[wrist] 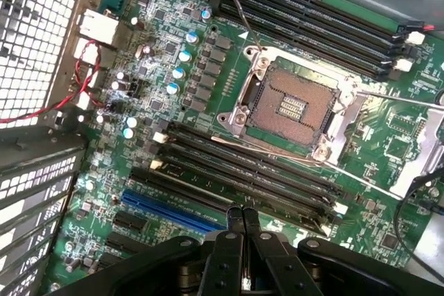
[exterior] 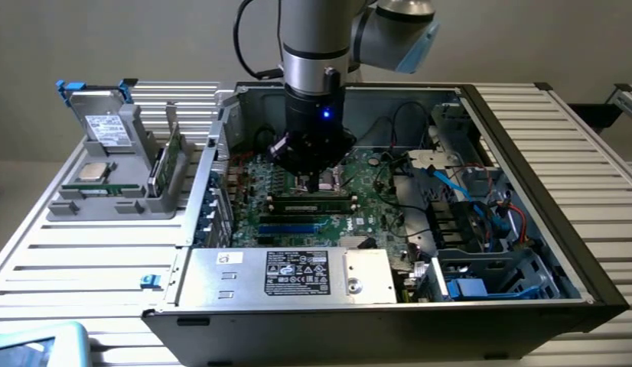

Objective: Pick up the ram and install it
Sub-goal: 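Press down the ram until it locks into place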

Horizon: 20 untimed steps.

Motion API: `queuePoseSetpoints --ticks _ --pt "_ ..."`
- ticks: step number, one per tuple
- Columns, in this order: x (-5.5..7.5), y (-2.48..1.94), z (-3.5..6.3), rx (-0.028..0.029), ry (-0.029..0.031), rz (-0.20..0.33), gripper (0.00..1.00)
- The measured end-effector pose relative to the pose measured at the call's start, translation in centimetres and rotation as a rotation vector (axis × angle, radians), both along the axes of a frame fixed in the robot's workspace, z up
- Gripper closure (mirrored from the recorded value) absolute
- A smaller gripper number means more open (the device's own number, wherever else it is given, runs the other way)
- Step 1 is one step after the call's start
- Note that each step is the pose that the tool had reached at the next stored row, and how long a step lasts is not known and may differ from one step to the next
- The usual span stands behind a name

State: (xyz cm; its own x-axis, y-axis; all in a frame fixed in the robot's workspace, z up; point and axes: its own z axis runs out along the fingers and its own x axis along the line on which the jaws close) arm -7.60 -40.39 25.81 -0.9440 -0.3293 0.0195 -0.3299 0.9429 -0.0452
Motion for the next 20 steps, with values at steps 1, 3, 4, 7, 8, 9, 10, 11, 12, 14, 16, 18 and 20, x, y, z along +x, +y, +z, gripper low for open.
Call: queuePoseSetpoints --ticks 1,3,4,7,8,9,10,11,12,14,16,18,20 --pt "0.00 0.00 0.00 -0.0001 -0.0003 -0.013 0.89" --pt "0.00 0.00 0.00 0.0001 -0.0009 -0.039 0.89" --pt "0.00 0.00 -0.01 0.0002 -0.0013 -0.053 0.89" --pt "0.00 0.00 -0.01 0.0001 -0.0023 -0.091 0.89" --pt "0.00 0.00 -0.01 0.0001 -0.0028 -0.104 0.89" --pt "0.00 0.00 -0.01 0.0001 -0.0032 -0.116 0.89" --pt "0.00 0.00 -0.01 0.0001 -0.0038 -0.128 0.89" --pt "0.00 0.01 -0.01 0.0002 -0.0046 -0.141 0.89" --pt "0.01 0.00 -0.01 0.0003 -0.0054 -0.153 0.89" --pt "0.01 0.00 -0.01 0.0003 -0.0076 -0.176 0.89" --pt "0.00 0.00 -0.01 0.0006 -0.0106 -0.199 0.89" --pt "0.00 0.00 -0.01 0.0008 -0.0147 -0.220 0.89" --pt "0.00 0.00 -0.01 0.0003 -0.0203 -0.238 0.89"
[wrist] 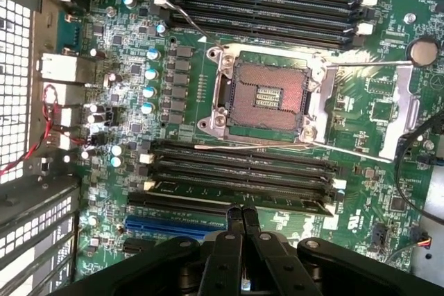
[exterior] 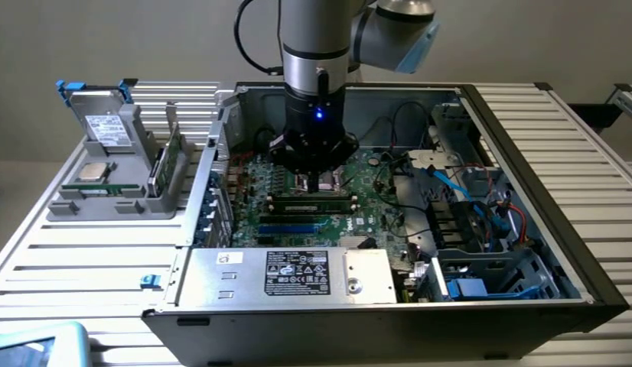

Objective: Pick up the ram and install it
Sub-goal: 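Press down the ram until it locks into place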

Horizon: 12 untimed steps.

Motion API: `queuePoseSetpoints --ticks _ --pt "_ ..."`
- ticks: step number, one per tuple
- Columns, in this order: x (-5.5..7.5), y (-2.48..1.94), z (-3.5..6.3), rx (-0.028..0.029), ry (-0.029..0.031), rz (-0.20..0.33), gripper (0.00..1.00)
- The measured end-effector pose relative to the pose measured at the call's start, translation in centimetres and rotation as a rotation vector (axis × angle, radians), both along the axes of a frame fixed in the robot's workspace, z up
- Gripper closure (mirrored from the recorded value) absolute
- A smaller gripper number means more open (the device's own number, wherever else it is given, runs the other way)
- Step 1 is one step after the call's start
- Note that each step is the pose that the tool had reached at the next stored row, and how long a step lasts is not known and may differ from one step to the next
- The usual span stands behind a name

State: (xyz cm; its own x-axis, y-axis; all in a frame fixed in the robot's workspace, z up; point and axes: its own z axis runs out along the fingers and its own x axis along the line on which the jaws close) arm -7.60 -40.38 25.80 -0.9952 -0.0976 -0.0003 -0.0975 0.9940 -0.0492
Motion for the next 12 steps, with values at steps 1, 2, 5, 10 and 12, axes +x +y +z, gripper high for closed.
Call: queuePoseSetpoints --ticks 1,2,5,10,12 --pt "0.01 0.00 0.00 -0.0005 -0.0014 -0.010 0.89" --pt "0.00 0.00 0.01 -0.0031 -0.0022 -0.017 0.89" --pt "0.02 0.00 0.00 -0.0180 -0.0031 -0.033 0.89" --pt "0.02 0.00 0.01 -0.0261 -0.0044 -0.035 0.89" --pt "0.02 0.00 0.00 -0.0261 -0.0044 -0.036 0.89"
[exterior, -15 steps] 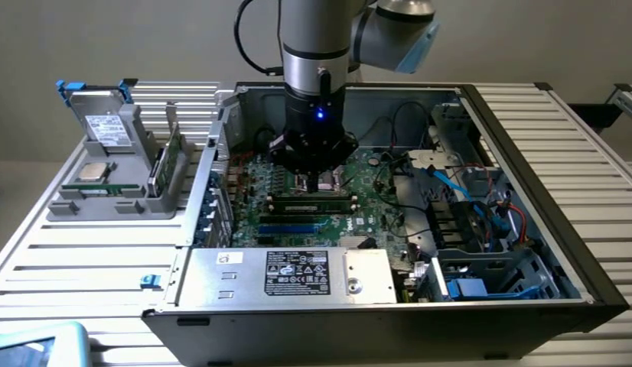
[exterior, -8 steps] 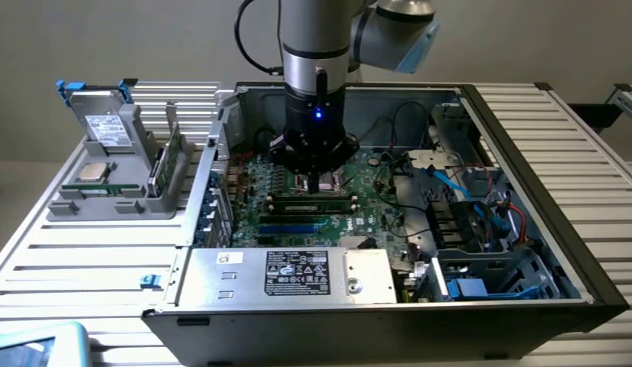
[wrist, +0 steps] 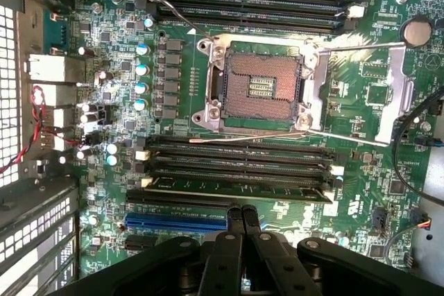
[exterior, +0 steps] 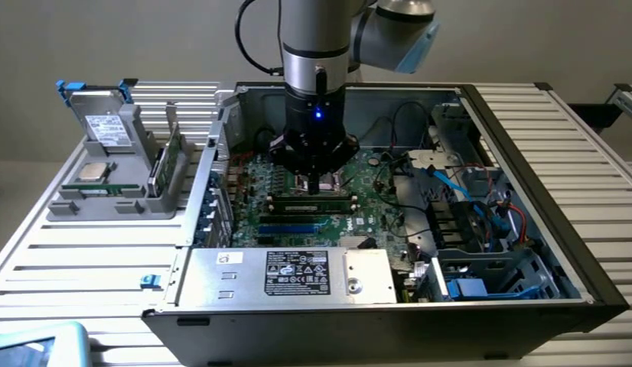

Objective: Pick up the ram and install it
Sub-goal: 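Press down the ram until it locks into place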

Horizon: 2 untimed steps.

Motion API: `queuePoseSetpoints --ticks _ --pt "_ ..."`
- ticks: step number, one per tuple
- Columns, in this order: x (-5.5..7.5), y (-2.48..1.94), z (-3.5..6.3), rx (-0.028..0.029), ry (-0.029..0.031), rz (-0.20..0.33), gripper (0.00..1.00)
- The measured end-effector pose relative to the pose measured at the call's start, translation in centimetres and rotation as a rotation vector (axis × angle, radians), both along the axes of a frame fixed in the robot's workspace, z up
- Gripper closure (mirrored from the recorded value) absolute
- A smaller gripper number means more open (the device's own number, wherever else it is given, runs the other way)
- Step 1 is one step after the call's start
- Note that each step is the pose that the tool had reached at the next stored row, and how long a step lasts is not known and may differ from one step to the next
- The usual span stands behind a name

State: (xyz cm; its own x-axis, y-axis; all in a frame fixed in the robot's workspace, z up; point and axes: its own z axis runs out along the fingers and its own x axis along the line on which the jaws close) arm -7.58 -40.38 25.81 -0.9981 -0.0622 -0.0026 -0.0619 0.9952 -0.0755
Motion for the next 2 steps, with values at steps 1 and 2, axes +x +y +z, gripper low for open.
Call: queuePoseSetpoints --ticks 1,2 --pt "0.00 0.00 0.00 0.0000 0.0000 0.000 0.89" --pt "0.00 0.00 0.00 0.0000 0.0000 0.000 0.89"
